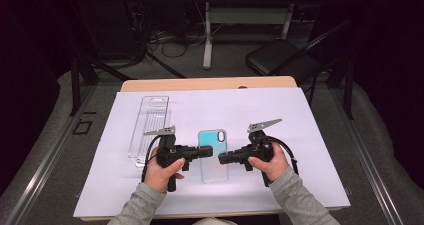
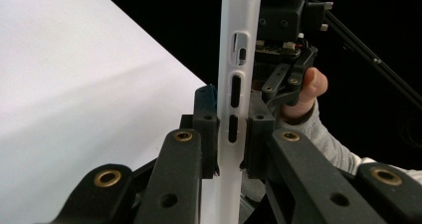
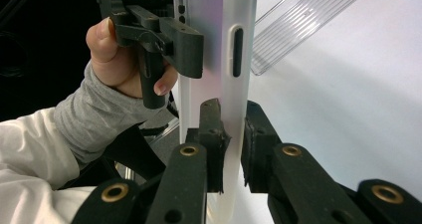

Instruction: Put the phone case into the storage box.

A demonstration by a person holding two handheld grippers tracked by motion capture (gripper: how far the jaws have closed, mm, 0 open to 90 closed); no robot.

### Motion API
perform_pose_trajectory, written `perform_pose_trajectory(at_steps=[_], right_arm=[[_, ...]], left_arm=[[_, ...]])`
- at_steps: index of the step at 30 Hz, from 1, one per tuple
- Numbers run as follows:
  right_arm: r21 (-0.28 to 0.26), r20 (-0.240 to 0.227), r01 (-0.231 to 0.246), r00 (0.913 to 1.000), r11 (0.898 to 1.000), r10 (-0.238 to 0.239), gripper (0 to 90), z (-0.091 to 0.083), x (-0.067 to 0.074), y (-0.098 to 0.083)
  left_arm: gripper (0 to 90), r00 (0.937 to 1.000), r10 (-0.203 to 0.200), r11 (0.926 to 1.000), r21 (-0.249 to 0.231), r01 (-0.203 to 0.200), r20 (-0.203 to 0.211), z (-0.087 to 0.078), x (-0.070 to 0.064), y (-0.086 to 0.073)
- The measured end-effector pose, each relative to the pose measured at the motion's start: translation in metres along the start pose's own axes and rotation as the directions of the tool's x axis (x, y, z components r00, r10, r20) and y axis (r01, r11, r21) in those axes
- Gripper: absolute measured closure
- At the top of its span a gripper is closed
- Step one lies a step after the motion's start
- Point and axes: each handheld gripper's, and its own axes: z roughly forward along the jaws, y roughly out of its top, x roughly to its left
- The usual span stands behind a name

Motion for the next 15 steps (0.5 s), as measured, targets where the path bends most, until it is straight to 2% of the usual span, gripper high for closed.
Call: perform_pose_trajectory(at_steps=[4, 12, 15], right_arm=[[-0.004, 0.012, 0.004, 0.9999, 1.000, -0.004, 81.8, 0.0002, 0.0008, -0.0001], [0.012, 0.035, -0.002, 0.9994, 1.000, 0.002, 81.8, 0.0021, 0.0012, -0.0011], [0.008, 0.048, 0.007, 0.9988, 1.000, -0.007, 81.8, 0.0016, 0.0016, -0.0011]], left_arm=[[80.4, 0.9997, 0.007, 1.0000, -0.002, -0.007, -0.022, 0.0005, -0.0010, -0.0005], [70.4, 0.9991, 0.007, 0.9995, -0.031, -0.008, -0.041, -0.0024, -0.0015, 0.0006], [65.5, 0.9979, 0.016, 0.9989, -0.044, -0.019, -0.062, -0.0038, -0.0015, 0.0012]])
